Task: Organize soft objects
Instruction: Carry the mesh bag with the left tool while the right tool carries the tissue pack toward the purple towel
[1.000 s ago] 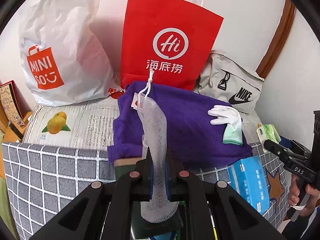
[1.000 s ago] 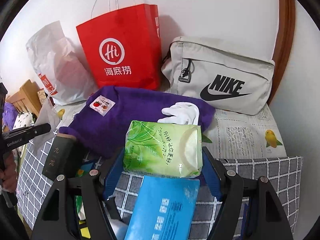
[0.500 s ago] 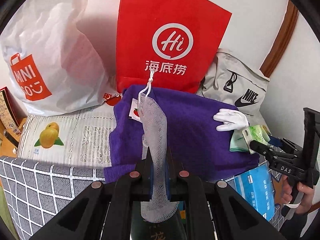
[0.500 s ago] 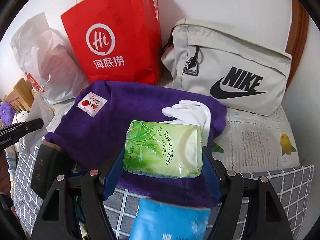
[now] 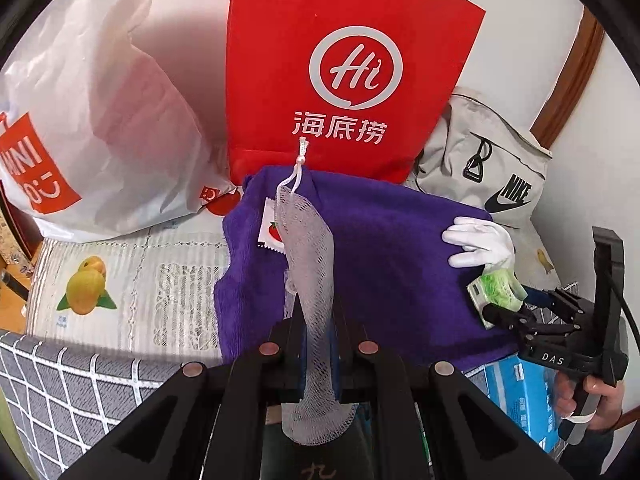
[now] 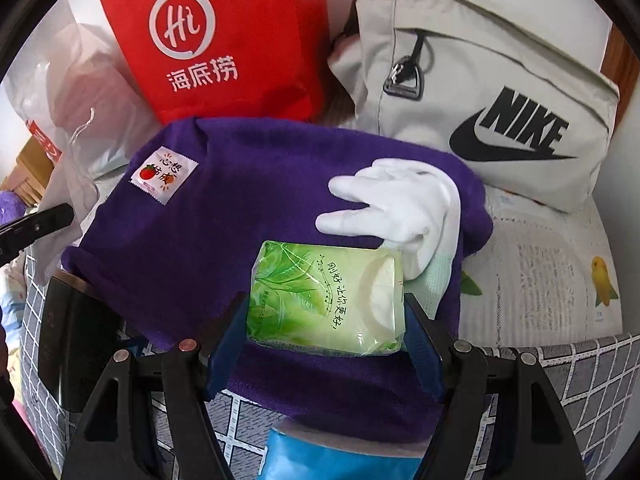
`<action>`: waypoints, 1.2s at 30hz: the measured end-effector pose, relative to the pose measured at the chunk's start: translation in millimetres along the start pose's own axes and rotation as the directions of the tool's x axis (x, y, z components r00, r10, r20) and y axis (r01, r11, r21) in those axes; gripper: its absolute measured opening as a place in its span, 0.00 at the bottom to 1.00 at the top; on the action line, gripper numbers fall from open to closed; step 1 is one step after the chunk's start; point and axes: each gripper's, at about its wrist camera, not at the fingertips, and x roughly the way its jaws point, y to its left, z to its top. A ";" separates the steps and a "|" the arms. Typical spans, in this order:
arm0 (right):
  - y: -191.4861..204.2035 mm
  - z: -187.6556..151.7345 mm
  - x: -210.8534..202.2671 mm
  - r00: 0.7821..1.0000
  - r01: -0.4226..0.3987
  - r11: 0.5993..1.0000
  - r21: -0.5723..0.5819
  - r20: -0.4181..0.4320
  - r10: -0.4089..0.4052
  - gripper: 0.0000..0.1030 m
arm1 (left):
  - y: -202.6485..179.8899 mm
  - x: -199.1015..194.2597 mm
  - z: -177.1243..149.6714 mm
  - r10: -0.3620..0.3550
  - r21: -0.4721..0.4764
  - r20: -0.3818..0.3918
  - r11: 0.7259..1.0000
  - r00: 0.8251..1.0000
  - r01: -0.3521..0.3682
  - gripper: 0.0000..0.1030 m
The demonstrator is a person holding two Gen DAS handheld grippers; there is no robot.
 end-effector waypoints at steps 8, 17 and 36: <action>-1.9 0.6 9.7 0.999 0.014 1.000 0.001 -0.032 -0.014 0.74 | -8.7 16.6 11.0 -0.018 0.013 -0.027 1.000 0.999 0.018 0.09; -5.2 3.5 17.6 0.998 0.015 1.000 0.021 -0.066 -0.014 0.80 | -21.0 39.1 16.6 -0.058 0.023 -0.074 0.998 0.996 0.059 0.09; -17.3 3.9 -1.2 1.000 -0.013 0.998 0.067 -0.011 0.013 0.86 | -27.2 77.3 26.6 -0.045 0.042 -0.126 0.998 0.991 0.050 0.17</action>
